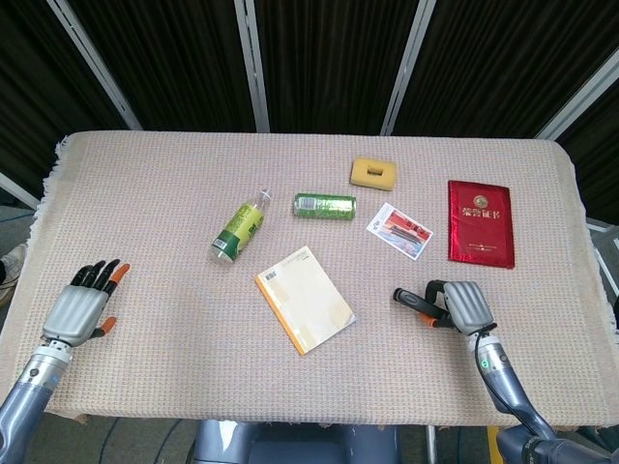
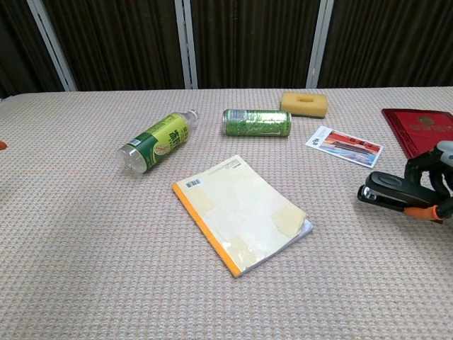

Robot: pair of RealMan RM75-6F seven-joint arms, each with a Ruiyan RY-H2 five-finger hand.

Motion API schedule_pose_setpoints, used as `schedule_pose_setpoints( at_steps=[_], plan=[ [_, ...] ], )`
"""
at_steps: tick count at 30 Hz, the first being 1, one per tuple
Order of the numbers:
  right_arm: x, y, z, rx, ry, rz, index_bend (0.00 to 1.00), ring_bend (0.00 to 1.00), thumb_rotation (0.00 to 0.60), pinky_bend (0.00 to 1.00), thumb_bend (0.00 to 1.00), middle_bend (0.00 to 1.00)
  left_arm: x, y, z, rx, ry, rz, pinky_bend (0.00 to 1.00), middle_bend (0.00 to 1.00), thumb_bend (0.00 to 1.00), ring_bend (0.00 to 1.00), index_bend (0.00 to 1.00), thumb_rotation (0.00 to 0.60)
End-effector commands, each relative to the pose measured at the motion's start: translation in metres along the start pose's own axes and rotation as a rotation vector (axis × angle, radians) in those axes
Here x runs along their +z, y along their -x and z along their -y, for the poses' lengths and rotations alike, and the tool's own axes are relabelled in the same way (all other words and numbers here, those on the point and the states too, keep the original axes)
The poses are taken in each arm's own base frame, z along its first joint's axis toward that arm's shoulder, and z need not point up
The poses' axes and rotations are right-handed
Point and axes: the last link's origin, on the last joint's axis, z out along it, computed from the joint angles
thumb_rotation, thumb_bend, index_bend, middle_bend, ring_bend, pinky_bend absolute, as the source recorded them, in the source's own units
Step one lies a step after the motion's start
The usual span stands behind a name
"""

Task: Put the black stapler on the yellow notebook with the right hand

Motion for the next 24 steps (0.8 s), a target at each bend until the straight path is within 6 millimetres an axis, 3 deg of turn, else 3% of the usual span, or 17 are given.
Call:
schedule_pose_setpoints(
  at_steps=[1, 12, 17, 24],
  plan=[
    [0.0, -0.015, 0.009, 0.026, -0.012, -0.039, 0.72, 0.72, 0.6, 0.81, 0.22, 0.59, 0.0, -0.001, 0.001, -0.004, -0.002, -0.003, 0.1, 0.0, 0.31, 0.0, 0.0, 0.6],
    [-0.01, -0.03, 0.039, 0.124, -0.063, -0.044, 0.72, 0.72, 0.6, 0.81, 0.23, 0.59, 0.001, 0.0, -0.002, 0.0, 0.007, -0.001, 0.1, 0.0, 0.31, 0.0, 0.0, 0.6],
    [-0.011, -0.023, 0.067, 0.126, -0.11, -0.035, 0.72, 0.72, 0.6, 0.81, 0.22, 0.59, 0.002, 0.0, -0.005, 0.002, 0.017, 0.002, 0.1, 0.0, 0.31, 0.0, 0.0, 0.6],
    [-0.002, 0.0, 0.112, 0.147, -0.152, 0.001, 0.72, 0.72, 0.6, 0.81, 0.22, 0.59, 0.004, -0.002, -0.001, -0.009, 0.013, 0.0, 0.1, 0.0, 0.31, 0.0, 0.0, 0.6]
  ],
)
